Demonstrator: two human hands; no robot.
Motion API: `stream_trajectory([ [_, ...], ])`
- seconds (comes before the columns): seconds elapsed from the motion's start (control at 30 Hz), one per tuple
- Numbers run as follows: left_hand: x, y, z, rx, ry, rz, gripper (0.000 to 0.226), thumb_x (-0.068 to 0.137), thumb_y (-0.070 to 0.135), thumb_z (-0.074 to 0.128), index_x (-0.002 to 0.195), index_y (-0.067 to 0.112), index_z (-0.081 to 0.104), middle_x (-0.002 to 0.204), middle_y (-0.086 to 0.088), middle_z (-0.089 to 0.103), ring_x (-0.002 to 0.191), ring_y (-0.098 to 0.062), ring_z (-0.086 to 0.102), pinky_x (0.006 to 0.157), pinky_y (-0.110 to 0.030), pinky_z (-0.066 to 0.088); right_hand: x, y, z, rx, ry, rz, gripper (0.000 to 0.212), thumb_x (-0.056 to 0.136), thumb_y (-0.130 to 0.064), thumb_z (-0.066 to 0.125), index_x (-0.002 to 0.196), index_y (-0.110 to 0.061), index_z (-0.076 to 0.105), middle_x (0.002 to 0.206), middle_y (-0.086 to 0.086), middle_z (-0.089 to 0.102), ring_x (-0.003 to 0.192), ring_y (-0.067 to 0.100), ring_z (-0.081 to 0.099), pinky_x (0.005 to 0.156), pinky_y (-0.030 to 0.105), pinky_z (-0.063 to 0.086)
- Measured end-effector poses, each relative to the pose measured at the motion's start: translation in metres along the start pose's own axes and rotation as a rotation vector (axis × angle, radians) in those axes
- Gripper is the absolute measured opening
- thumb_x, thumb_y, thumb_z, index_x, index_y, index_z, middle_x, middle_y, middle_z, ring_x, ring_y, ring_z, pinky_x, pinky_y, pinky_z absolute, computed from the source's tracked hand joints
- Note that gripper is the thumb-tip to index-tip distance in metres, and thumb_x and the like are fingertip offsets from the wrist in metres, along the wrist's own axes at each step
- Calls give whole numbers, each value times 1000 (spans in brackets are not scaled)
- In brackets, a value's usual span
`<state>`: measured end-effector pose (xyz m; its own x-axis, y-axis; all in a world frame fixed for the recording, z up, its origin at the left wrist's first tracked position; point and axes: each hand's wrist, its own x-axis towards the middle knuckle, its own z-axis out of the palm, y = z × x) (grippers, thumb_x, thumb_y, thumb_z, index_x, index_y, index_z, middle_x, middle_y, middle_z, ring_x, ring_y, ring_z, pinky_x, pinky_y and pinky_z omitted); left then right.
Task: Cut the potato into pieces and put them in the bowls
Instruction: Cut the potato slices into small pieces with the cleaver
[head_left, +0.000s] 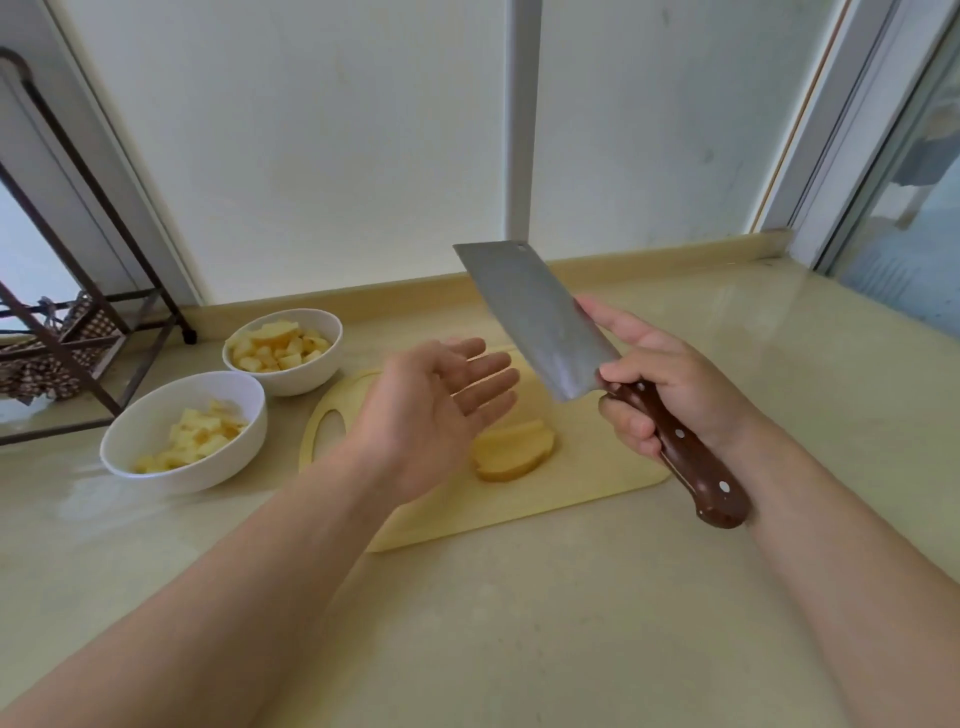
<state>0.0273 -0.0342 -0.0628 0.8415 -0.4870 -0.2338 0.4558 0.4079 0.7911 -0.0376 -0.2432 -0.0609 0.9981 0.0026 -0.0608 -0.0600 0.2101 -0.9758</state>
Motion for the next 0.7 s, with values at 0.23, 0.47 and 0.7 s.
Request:
stream_trajectory([
  [0.23, 0, 4, 1, -304, -249, -107, 55, 91, 21, 36, 140, -1, 46, 140, -25, 52, 125, -39, 55, 108, -51, 42, 3, 8, 8, -47, -45, 56, 66, 97, 9, 37, 147, -32, 50, 52, 5, 50, 32, 14, 42, 31, 20, 35],
  [0.47, 6, 13, -4, -28, -57, -50, 31, 98, -4, 36, 120, -11, 56, 110, -28, 65, 101, -37, 68, 85, -39, 59, 7, 4, -4, -73, 123, 20, 67, 98, 8, 41, 154, -27, 47, 71, 12, 47, 36, 15, 45, 33, 20, 35],
  [0.7, 9, 0, -13, 1005, 131, 361, 17, 95, 4, 57, 106, 8, 69, 100, -5, 70, 76, -16, 71, 81, -29, 59, 3, -3, -16, -100, 206, -18, 64, 98, 7, 43, 150, -30, 50, 65, 8, 48, 38, 15, 46, 35, 22, 37],
])
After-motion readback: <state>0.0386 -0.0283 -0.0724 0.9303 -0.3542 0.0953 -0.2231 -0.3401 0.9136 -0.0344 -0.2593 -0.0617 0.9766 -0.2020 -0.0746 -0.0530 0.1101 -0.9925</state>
